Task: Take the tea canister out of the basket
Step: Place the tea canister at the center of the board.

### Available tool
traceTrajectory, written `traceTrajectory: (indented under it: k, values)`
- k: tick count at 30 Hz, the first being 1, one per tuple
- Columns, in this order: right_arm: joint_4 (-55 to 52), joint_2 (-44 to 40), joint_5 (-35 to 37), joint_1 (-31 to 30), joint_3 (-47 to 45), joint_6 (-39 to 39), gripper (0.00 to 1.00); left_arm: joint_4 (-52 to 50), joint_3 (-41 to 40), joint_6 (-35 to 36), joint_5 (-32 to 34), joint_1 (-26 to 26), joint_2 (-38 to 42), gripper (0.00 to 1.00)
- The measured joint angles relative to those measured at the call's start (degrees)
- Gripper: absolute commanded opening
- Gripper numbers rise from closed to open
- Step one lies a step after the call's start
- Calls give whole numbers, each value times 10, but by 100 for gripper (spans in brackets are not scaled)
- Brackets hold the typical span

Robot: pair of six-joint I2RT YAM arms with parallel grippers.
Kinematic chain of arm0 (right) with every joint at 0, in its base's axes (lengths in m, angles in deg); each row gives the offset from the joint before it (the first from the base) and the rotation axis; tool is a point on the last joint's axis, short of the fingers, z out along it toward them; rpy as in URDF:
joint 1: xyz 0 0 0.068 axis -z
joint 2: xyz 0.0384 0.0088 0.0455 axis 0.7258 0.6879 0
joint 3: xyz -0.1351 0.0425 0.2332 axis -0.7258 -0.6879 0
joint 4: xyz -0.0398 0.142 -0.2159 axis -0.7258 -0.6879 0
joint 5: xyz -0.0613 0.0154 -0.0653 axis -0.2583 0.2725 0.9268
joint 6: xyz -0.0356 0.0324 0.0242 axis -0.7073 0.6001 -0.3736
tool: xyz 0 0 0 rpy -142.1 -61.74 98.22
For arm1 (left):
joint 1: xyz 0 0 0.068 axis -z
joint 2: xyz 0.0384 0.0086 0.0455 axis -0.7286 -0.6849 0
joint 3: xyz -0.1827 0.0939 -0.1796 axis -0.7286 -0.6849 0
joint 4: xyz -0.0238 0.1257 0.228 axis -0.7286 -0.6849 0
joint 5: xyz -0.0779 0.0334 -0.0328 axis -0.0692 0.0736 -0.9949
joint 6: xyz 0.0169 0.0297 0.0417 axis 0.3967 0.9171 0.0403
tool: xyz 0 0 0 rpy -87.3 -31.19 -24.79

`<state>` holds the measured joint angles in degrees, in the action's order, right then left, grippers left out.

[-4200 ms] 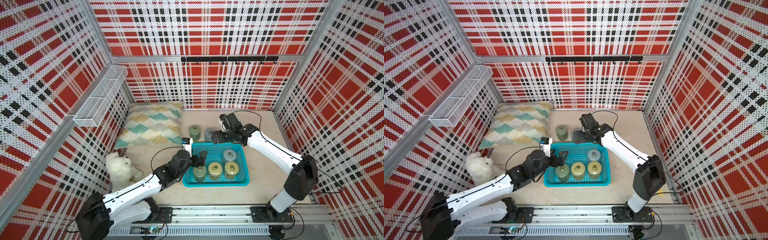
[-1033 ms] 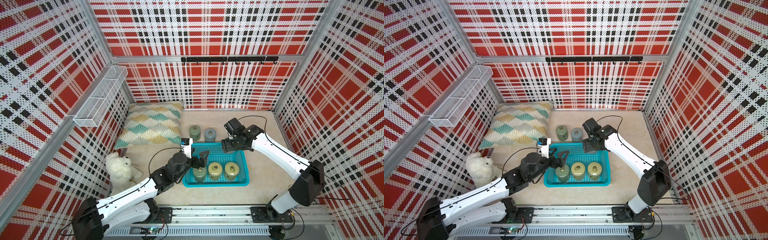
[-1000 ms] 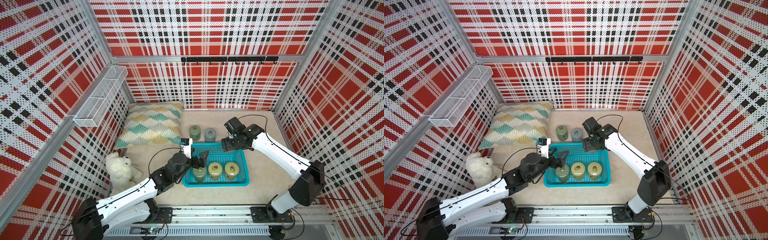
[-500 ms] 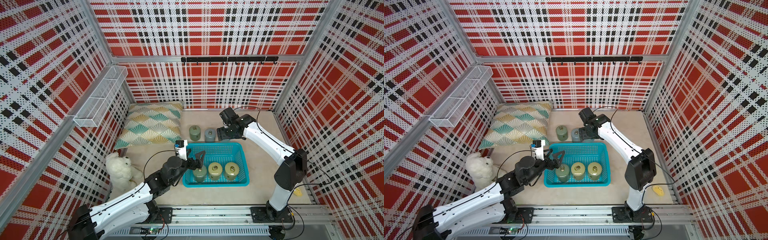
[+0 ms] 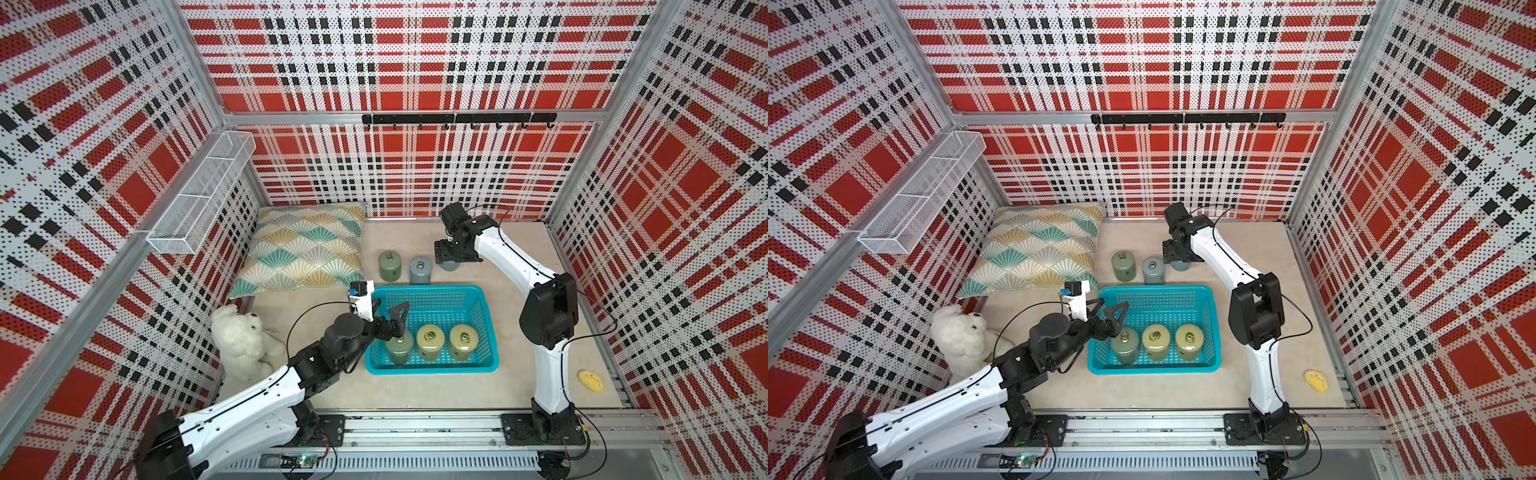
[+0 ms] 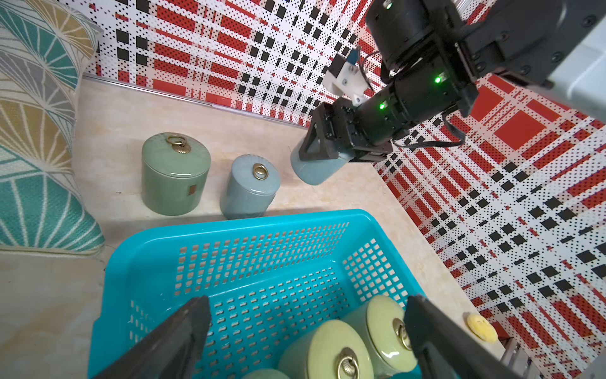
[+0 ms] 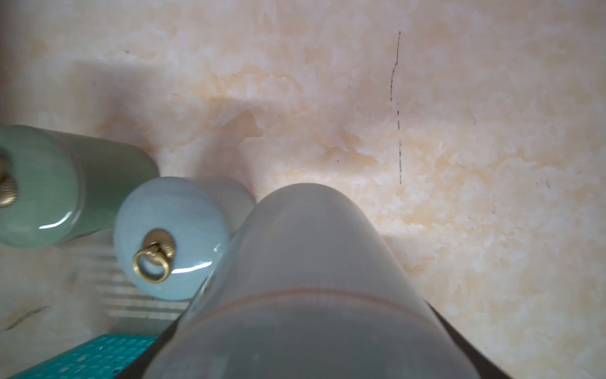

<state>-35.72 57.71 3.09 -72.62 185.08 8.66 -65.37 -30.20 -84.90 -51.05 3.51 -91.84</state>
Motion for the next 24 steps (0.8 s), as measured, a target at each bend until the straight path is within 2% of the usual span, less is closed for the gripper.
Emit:
traceTrajectory:
  k: [24]
  values:
    - [43, 93, -22, 17, -18, -4, 75, 0, 0, 2, -2, -9, -22, 99]
